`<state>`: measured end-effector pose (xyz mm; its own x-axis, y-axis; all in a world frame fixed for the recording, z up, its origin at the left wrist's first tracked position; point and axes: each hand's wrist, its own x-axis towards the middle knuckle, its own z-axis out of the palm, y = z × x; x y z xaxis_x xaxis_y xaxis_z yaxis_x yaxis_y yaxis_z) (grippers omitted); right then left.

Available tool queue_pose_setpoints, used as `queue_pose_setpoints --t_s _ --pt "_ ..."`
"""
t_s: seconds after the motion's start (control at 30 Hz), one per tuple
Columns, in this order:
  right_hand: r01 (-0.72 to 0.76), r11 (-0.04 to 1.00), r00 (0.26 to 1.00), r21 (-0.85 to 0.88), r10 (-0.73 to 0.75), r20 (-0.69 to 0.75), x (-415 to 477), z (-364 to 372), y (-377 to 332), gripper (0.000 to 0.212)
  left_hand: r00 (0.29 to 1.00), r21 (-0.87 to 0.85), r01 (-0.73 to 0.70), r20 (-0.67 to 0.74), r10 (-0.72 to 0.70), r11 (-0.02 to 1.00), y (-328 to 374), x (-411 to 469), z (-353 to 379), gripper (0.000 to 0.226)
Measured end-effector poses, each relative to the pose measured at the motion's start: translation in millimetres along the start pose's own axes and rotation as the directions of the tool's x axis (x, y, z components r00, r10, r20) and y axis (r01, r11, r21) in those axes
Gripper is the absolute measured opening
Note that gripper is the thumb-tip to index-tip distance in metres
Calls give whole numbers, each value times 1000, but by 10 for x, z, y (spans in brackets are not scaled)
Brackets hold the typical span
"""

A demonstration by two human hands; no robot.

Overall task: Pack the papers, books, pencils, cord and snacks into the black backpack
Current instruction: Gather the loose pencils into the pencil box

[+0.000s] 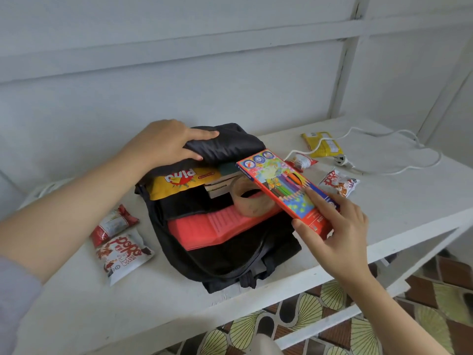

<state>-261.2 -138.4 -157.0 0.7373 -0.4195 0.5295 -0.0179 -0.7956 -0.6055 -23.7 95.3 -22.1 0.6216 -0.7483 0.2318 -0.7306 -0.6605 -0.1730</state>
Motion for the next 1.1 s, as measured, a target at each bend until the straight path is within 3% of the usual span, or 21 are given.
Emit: queue_pose_setpoints --t_s 0.17,0.3,0.57,0.73,0.87,1.1 --pt "157 987 988 -33 -156 14 -7 -23 -37 62 1000 -54 7 9 -7 999 -7 11 3 55" --pt "198 970 979 -144 -190 68 72 102 -135 62 1000 -108 14 19 -12 994 2 10 -14 54" --pt "45 934 999 -355 -33 41 337 400 -387 71 995 -56 2 -99 -8 998 42 -19 -59 43" --pt "18 885 988 -465 56 145 519 529 -592 84 991 -21 16 -134 -18 1000 91 -36 -63 43" --pt "51 916 964 -397 59 260 548 489 -564 92 991 -27 29 -129 -32 999 88 -57 -51 43" --pt "18 948 964 -317 67 257 433 325 -494 67 993 -58 38 -114 -44 998 110 -87 -38 42"
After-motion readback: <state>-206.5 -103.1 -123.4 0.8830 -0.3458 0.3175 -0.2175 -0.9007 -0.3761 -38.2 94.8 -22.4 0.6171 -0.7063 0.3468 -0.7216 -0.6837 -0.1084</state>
